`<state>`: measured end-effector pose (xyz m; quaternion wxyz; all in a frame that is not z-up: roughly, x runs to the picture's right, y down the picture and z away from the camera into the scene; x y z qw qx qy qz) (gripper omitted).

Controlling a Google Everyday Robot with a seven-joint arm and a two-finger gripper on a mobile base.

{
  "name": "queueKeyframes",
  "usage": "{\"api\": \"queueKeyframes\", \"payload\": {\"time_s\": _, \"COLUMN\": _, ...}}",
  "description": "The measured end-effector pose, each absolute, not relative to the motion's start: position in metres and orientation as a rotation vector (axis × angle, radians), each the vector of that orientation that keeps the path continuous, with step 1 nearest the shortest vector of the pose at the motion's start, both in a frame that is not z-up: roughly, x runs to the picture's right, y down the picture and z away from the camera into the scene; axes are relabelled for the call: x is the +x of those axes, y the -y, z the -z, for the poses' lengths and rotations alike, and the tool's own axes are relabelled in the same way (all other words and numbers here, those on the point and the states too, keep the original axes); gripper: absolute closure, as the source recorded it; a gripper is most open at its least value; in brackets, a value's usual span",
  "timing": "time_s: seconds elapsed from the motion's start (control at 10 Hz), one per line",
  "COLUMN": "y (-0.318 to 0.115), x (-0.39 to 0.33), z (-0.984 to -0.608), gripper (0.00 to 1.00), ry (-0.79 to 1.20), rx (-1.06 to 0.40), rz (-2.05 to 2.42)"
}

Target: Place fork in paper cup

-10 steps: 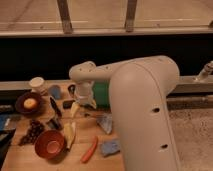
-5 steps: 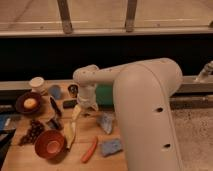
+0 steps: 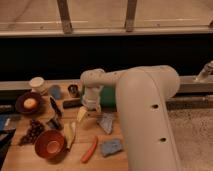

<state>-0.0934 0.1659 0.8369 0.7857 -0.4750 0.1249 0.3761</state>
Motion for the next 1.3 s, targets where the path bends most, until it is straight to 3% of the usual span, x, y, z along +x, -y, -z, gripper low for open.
{"api": "queueKeyframes", "payload": {"time_s": 0.8, "y": -0.179, "x": -0.092, "z": -0.862, "gripper": 0.2, "ry": -0.284, "rx": -1.034, "rz": -0.764}}
{"api": "queueKeyframes", "payload": {"time_s": 0.9, "y": -0.179, "x": -0.093, "z": -0.862, "gripper": 0.24, "ry": -0.284, "rx": -1.034, "rz": -0.762}}
{"api": "queueKeyframes", "payload": {"time_s": 1.3, "y": -0.177, "x": -0.088, "z": -0.862, "gripper": 0.63, "ry": -0.289, "rx": -1.029, "rz": -0.767}}
